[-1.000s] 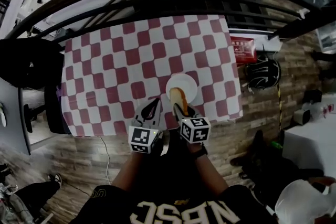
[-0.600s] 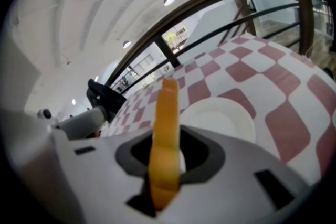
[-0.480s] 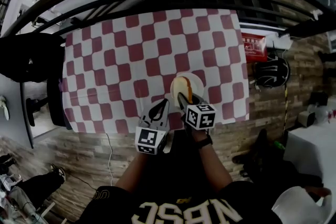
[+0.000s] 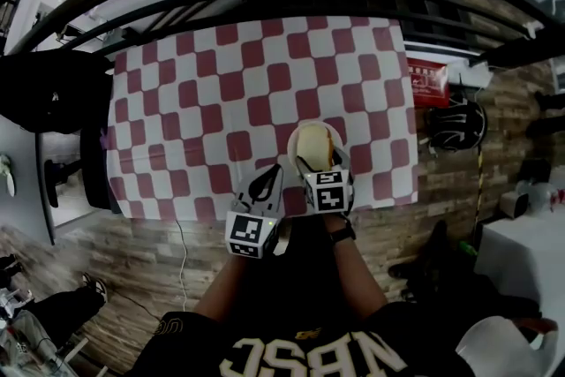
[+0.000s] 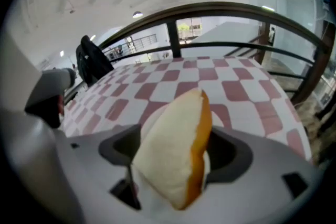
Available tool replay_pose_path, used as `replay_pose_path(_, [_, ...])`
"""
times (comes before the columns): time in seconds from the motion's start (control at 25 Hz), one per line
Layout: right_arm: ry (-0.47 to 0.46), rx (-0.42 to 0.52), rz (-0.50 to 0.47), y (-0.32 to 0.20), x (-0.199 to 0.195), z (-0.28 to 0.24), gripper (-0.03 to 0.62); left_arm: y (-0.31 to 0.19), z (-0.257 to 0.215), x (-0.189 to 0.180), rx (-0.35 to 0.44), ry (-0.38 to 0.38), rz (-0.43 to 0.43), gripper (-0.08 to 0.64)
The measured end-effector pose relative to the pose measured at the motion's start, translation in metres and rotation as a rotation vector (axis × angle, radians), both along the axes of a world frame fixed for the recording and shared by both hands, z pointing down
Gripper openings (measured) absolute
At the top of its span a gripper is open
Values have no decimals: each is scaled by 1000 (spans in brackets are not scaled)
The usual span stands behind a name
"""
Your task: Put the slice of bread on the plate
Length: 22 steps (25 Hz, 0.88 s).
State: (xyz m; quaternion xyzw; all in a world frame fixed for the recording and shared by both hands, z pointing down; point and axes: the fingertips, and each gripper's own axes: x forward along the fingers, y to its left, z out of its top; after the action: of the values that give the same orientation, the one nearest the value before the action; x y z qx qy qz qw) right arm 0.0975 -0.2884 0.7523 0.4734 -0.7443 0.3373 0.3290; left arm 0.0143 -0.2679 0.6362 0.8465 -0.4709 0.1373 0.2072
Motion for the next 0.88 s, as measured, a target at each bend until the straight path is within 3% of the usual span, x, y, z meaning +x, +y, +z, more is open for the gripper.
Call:
replay_pose_path(0.16, [57,-10,77,0,28,12,415,5,-6,-7,18,4,-14,18])
replay_pose_path(0.36, [87,47,112,-4,46,-9,423,-2,-17,-21,53,13,-49,18])
replay_pose_path(0.48, [50,129,130,-7,44,-41,423,-9,-35,-24,96,28,-58,20])
replay_pose_path(0.68, [-100,294,156,-1,15,-108,423,-8,-81,-29,168,60,-58,18])
replay_pose_path(0.88, [-102,462,134,19,-7,-179,386,2,-126,-39,257,79,-60,18])
